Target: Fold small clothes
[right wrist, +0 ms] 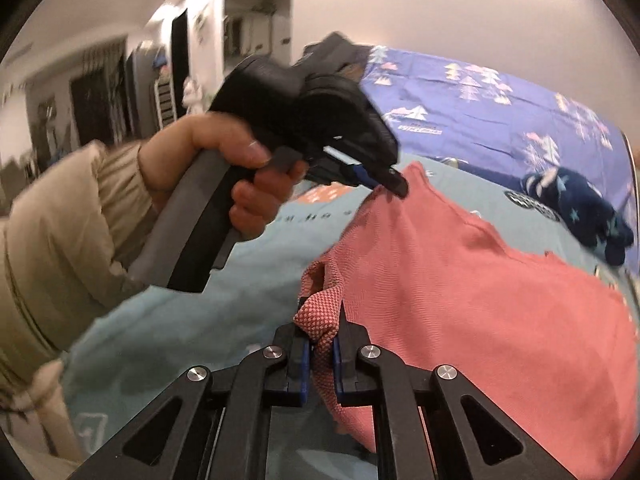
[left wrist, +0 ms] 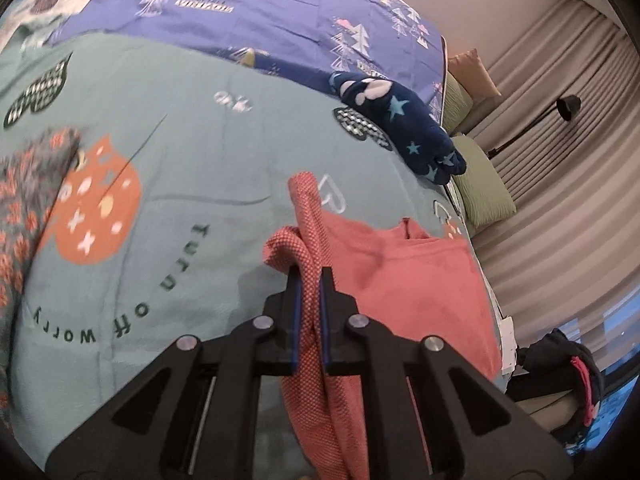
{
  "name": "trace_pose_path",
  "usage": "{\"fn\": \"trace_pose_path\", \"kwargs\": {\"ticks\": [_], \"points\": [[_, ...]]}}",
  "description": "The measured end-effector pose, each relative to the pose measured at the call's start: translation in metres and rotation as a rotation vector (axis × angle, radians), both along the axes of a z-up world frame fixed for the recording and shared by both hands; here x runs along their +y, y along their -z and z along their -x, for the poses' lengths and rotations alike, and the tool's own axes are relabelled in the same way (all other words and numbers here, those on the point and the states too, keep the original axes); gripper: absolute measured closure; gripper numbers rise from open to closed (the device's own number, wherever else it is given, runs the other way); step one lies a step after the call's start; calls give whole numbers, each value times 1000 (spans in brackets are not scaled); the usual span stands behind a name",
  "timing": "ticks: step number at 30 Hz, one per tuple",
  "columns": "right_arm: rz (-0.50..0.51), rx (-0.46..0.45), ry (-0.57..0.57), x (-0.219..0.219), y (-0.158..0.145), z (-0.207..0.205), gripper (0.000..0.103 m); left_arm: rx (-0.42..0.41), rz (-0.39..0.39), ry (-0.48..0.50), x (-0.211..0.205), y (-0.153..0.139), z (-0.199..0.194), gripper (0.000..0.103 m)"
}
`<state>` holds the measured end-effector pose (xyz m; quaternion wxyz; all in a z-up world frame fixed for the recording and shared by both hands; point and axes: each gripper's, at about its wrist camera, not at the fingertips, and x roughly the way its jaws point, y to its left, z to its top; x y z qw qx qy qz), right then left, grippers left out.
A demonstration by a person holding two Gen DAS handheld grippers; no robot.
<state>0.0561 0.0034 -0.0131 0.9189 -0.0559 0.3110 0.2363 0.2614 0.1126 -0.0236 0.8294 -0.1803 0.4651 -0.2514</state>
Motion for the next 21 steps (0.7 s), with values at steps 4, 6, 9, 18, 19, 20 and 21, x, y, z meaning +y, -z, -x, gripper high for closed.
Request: {"fn": "trace_pose_path", "kwargs": {"ticks": [4, 6, 9, 18, 19, 20, 21], "points": [[-126, 14, 39, -37, -18, -1, 96, -29, -34, 15, -27, -27, -3, 95], [-164, 1, 61, -56, -26, -1, 96, -53, -57, 12, -47, -42, -2, 95], [-204, -39, 113, -85, -35, 8, 96, -89, -81, 31, -79, -60, 1, 95], [-345, -43, 281, -189, -34, 33, 96, -143, -142, 146, -195, -82, 10, 95], [-360, -39, 305, -202, -32, 35, 96, -144, -152, 160, -208, -80, 11, 95], [-370, -37, 322, -212, -29, 37, 96, -145, -163, 172, -219, -79, 13, 95], [-384, -31, 339, -223, -27, 38, 96, -146, -184, 193, -237, -76, 15, 95]]}}
